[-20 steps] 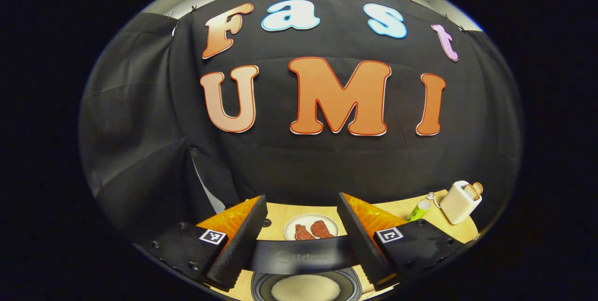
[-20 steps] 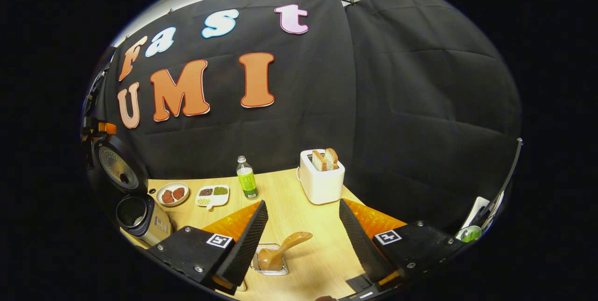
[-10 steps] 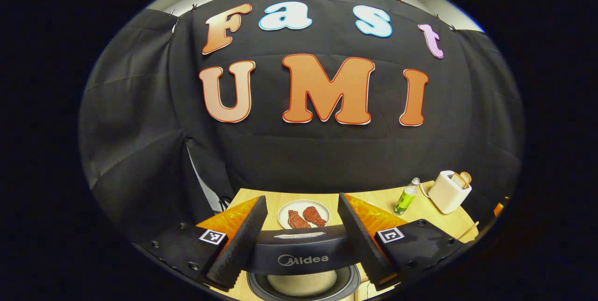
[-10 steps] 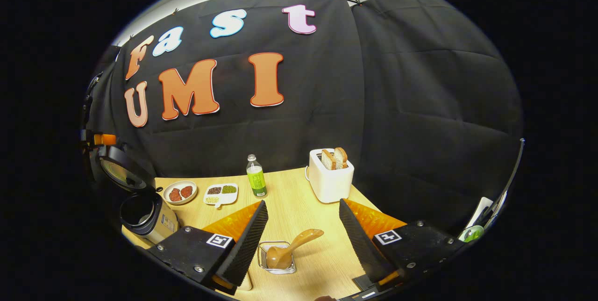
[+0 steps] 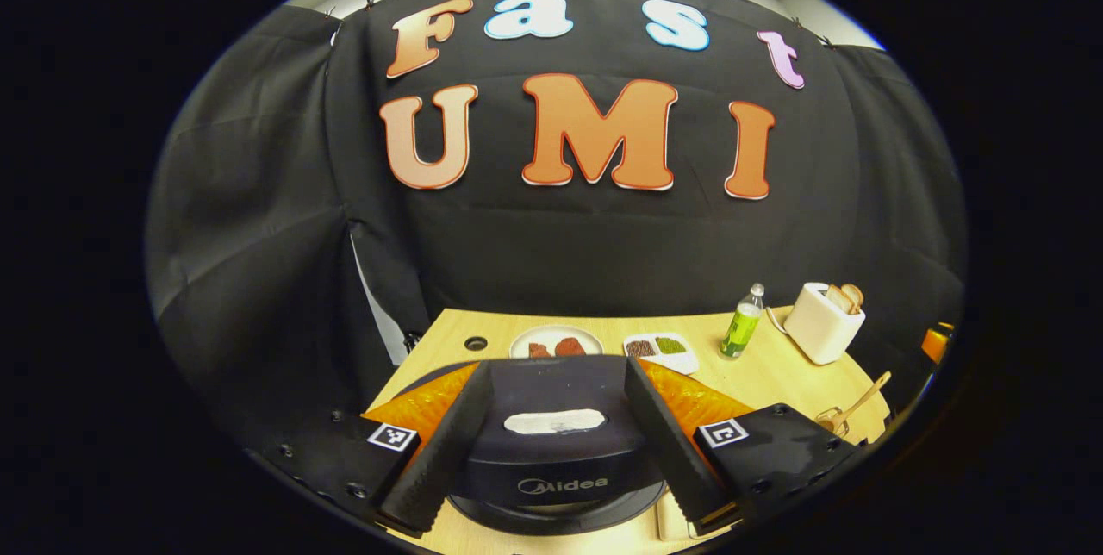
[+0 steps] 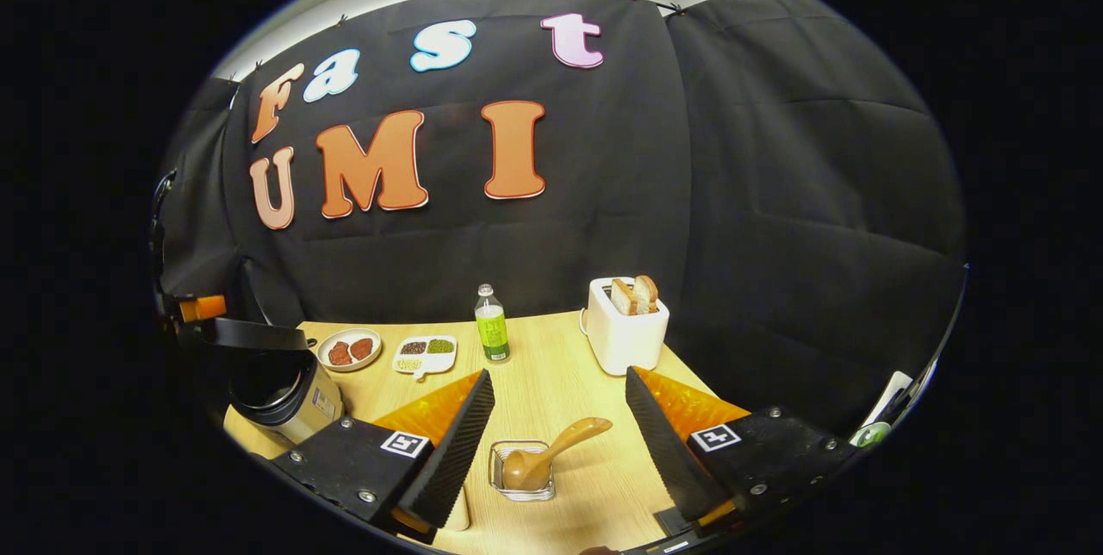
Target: Close the left gripper, press the button to open the rice cooker; take a wooden spoon from the chopstick holder with the right hand, scoop a spoonful of rice and pour it into the rice cooker, then put the wooden spoon back into the chopstick holder.
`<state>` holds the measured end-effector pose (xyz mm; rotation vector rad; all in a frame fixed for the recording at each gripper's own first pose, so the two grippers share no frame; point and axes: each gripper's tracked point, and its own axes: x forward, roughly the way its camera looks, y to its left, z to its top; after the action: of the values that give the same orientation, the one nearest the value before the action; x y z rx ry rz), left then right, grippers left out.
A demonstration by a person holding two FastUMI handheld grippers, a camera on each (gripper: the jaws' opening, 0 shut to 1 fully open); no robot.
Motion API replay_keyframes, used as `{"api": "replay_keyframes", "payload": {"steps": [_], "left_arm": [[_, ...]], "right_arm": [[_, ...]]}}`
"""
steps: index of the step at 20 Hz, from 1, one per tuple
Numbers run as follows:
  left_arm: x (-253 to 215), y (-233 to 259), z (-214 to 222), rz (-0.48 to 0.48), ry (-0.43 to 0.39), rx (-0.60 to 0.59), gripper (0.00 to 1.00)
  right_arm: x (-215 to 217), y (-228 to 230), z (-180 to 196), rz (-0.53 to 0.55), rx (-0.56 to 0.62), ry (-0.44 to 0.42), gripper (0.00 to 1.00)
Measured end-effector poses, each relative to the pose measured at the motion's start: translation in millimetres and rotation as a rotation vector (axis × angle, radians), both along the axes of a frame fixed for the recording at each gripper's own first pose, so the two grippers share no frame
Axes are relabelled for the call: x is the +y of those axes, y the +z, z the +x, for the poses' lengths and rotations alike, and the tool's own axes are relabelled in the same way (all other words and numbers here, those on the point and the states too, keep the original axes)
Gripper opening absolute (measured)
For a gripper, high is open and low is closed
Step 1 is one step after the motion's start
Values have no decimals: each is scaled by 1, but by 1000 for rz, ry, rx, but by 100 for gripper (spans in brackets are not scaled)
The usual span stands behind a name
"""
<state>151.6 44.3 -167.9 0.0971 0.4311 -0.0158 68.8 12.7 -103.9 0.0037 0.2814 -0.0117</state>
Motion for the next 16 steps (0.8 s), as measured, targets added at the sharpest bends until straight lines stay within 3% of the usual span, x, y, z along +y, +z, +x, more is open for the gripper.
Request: {"api": "replay_keyframes", "payload": {"steps": [7, 11, 12, 16], "left_arm": [[8, -53, -32, 36, 26, -46, 97], [11, -89, -47, 38, 48, 6, 98], [12, -80, -46, 53, 43, -58, 98], [14, -84, -47, 20, 62, -136, 99]], "right_arm": [[1, -1, -4, -9, 6, 19, 95], [3, -6, -6, -15, 22, 32, 95], [6, -7, -6, -20, 26, 37, 95], [3, -10, -9, -49, 37, 43, 95]]}}
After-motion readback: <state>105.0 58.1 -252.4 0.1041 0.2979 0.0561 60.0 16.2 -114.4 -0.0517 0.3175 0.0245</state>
